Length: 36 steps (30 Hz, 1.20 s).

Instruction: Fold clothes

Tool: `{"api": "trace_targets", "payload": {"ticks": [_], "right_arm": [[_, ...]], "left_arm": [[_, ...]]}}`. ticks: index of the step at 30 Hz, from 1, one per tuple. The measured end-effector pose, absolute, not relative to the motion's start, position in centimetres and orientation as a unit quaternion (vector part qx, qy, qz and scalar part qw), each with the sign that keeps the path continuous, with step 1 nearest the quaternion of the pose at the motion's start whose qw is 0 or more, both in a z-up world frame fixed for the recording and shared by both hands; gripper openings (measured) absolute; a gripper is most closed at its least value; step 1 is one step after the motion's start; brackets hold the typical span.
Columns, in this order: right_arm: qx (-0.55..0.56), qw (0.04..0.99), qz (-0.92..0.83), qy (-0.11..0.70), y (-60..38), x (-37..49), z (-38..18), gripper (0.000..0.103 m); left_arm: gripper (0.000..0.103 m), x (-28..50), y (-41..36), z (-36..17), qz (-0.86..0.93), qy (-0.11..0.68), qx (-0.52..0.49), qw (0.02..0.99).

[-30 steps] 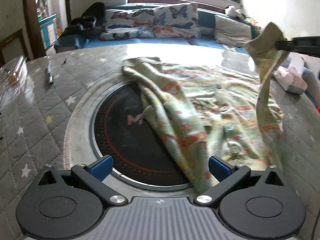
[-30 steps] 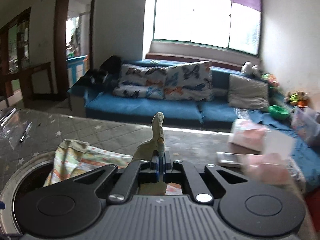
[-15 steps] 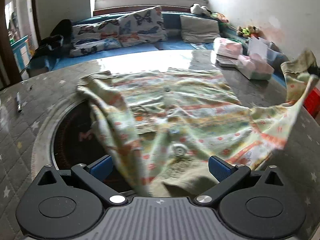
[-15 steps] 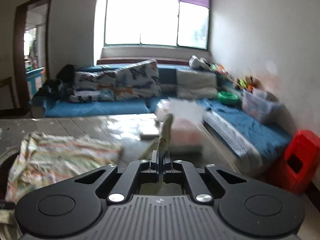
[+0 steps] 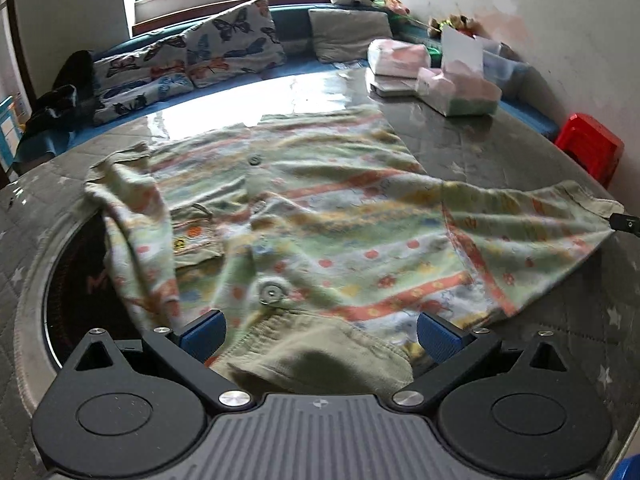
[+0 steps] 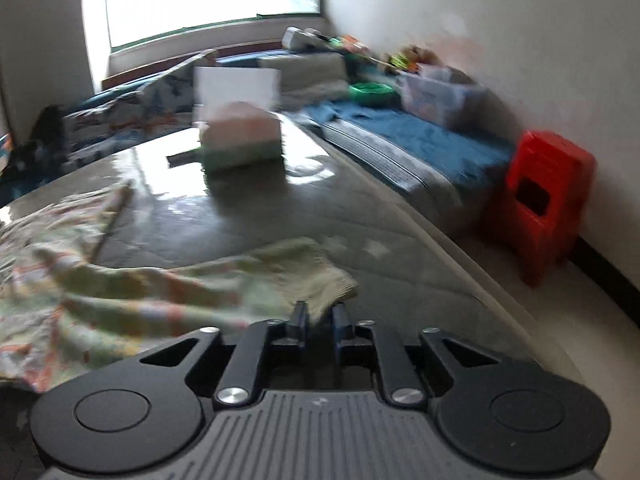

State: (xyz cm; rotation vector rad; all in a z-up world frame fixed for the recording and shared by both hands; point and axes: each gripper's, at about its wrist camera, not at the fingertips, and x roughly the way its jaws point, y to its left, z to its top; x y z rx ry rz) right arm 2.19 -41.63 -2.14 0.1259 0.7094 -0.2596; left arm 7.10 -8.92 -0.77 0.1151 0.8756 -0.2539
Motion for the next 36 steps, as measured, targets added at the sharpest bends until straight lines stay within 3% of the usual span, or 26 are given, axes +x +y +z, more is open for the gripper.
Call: {"api": "trace_targets", "payload": {"ticks": [6, 23, 33, 36], "right_arm": [[0.045, 0.94, -0.114, 0.319, -40.9, 2.6, -0.6, 0.022], [0.047, 0.926, -0.072, 0.369, -40.2, 10.1, -3.1, 0.024], [0.013, 0.932, 0.0, 0.361, -35.7, 9.5, -1.8, 0.043], [0.001, 0.931, 0.037, 0.362, -33.7, 9.3, -1.5, 0.044]], "left_arm": [[0.103, 7.3, -10.6, -1.2, -0.138, 0.426, 0.064, 0.892], [0.103, 7.8, -11.1, -1.7, -0.148, 0.435, 0.061, 0.886], [0.103, 11.4, -5.7, 0.4, -0.069, 0.408, 0.038, 0.91], [0.102, 13.5, -3.9, 0.9, -0.042, 0.397, 0.035, 0.916]]}}
